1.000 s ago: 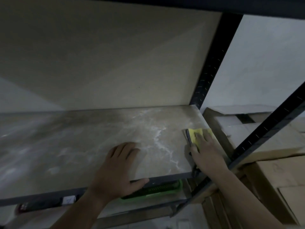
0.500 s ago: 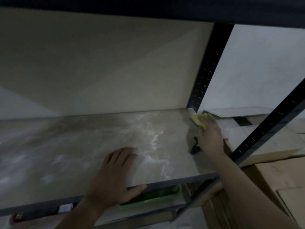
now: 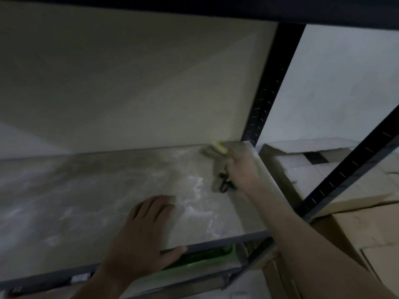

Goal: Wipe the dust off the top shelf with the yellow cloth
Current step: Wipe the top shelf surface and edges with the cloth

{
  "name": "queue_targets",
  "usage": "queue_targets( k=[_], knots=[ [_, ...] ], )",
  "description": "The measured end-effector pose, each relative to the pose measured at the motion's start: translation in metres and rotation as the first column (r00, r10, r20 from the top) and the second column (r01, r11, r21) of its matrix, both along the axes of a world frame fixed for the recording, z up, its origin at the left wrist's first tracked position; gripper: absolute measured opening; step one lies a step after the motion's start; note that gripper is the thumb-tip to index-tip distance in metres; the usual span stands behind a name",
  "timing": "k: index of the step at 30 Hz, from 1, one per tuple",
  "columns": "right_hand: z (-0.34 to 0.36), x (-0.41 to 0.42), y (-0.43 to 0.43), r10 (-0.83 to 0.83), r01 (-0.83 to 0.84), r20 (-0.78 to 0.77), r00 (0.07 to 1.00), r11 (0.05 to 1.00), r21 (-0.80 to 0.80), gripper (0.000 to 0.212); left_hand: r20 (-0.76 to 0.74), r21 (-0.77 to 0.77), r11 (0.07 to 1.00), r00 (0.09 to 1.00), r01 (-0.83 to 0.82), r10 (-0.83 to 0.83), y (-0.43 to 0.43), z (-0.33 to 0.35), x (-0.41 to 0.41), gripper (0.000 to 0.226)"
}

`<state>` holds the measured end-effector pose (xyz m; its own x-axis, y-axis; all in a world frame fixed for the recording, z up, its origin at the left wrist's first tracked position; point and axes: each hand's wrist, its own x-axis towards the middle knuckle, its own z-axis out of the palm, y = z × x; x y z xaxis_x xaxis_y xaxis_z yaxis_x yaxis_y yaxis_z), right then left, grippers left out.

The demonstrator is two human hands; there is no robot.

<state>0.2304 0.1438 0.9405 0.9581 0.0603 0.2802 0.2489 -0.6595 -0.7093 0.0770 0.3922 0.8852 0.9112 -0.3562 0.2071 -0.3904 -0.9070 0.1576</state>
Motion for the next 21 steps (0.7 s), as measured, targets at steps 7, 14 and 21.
queue_targets(
  k=[7, 14, 21],
  knots=[
    [-0.024, 0.027, -0.041, -0.382, 0.279, -0.102, 0.919, 0.810, -0.516, 0.043, 0.035, 0.000, 1.000, 0.999, 0.009, -0.009, 0.000, -0.002, 0.002, 0.081],
    [-0.035, -0.004, 0.024, 0.125, -0.115, 0.009, 0.992, 0.940, -0.320, 0.044, 0.041, 0.017, 1.000, 0.999, -0.004, 0.003, 0.000, -0.004, 0.003, 0.087],
    [-0.023, 0.022, -0.033, -0.131, 0.110, -0.077, 0.988, 0.966, -0.233, 0.034, 0.029, 0.026, 1.000, 1.000, -0.007, 0.006, 0.000, -0.005, 0.003, 0.087]
  ],
)
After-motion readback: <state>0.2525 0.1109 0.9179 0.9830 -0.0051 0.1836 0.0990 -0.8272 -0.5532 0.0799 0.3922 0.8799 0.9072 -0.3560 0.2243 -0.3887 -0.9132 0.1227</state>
